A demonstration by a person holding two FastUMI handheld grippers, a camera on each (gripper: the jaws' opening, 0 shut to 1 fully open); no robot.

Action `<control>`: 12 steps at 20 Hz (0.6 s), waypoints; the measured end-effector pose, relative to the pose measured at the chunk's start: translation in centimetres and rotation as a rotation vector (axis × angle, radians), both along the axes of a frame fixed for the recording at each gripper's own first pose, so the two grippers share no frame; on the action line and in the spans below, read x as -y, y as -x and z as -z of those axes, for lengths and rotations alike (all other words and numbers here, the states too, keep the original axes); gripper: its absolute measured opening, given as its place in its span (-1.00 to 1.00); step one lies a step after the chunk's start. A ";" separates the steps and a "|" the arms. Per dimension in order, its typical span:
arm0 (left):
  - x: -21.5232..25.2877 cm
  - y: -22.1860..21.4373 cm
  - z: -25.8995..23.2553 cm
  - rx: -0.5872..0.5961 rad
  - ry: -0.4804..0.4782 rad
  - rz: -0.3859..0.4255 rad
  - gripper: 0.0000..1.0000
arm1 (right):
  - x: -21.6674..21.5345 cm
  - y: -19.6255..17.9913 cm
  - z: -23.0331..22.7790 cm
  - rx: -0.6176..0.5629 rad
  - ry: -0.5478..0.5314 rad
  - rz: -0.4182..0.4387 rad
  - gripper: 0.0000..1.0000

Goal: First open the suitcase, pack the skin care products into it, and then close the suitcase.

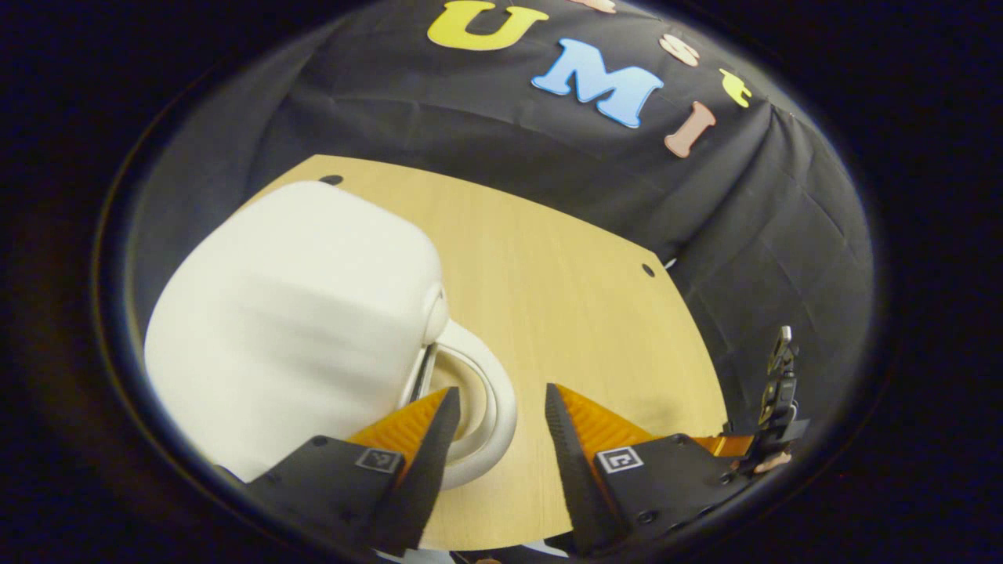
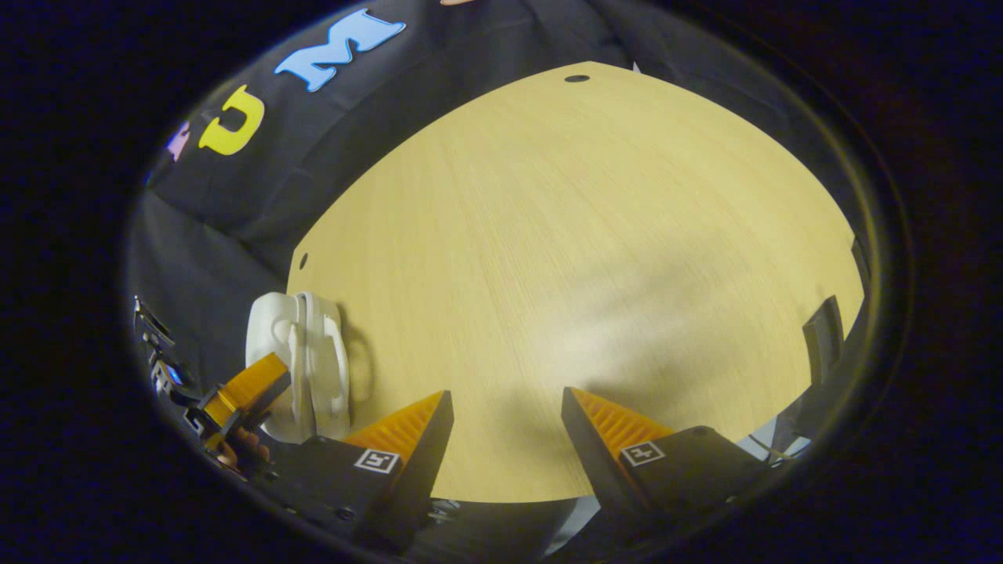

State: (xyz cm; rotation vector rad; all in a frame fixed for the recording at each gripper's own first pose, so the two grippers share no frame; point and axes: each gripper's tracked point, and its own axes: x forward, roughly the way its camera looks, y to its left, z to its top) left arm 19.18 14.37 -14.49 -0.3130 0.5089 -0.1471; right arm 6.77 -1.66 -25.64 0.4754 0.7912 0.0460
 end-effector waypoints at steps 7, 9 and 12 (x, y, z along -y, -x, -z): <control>-0.2 -0.3 -12.5 0.290 -0.179 -0.085 0.82 | 0.2 -4.2 -10.7 0.286 0.289 -0.003 0.73; 1.5 -1.2 -18.2 0.432 -0.265 -0.073 0.82 | 0.9 -5.4 -18.6 0.477 0.391 0.042 0.73; 4.5 -1.1 -27.5 0.679 -0.341 -0.073 0.80 | 1.5 -5.2 -30.4 0.798 0.513 0.117 0.72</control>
